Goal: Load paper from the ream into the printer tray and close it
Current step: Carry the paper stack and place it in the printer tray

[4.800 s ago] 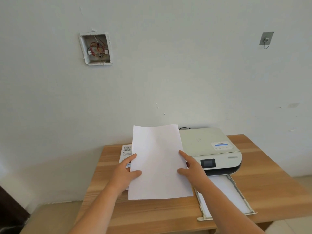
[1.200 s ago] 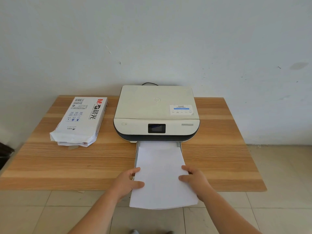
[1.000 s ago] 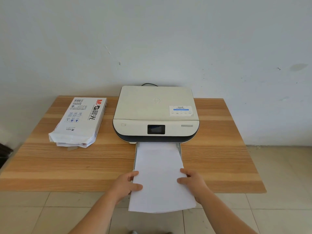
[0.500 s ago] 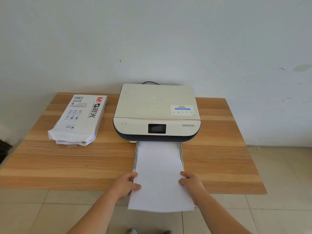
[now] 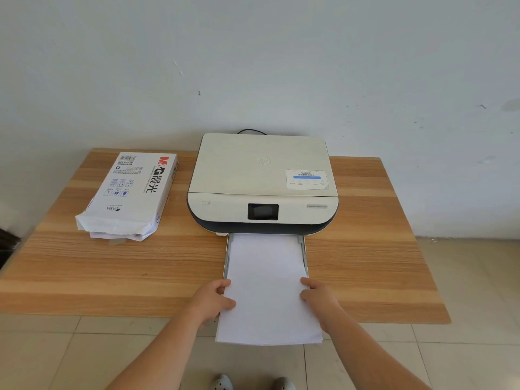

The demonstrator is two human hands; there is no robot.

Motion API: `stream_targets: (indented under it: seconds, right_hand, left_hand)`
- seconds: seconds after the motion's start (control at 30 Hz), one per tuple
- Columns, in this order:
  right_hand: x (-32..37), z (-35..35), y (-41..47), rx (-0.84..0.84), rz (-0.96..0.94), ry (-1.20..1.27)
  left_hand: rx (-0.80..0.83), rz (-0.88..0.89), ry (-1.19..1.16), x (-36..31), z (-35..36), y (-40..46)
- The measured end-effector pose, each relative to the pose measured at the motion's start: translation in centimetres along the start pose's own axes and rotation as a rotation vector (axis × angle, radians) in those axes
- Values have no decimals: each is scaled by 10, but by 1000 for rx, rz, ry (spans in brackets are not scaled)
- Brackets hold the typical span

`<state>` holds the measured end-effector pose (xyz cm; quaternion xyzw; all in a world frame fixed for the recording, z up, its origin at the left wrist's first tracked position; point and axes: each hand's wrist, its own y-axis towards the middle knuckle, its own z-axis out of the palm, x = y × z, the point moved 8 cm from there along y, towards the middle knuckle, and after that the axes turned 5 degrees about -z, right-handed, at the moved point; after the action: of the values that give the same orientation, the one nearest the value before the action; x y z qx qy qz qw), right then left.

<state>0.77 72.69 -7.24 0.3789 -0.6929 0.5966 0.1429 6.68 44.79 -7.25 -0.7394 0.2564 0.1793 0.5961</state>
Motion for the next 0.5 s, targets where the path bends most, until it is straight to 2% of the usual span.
stream_targets:
  seconds: [0.3,0.5]
  right_hand:
    - [18,3,9,2,3,-16]
    - [41,0,22,-16,-49,-137]
  left_hand:
    - [-33,-12,47,-18,-1,15]
    - [-67,8,146,-38,0,26]
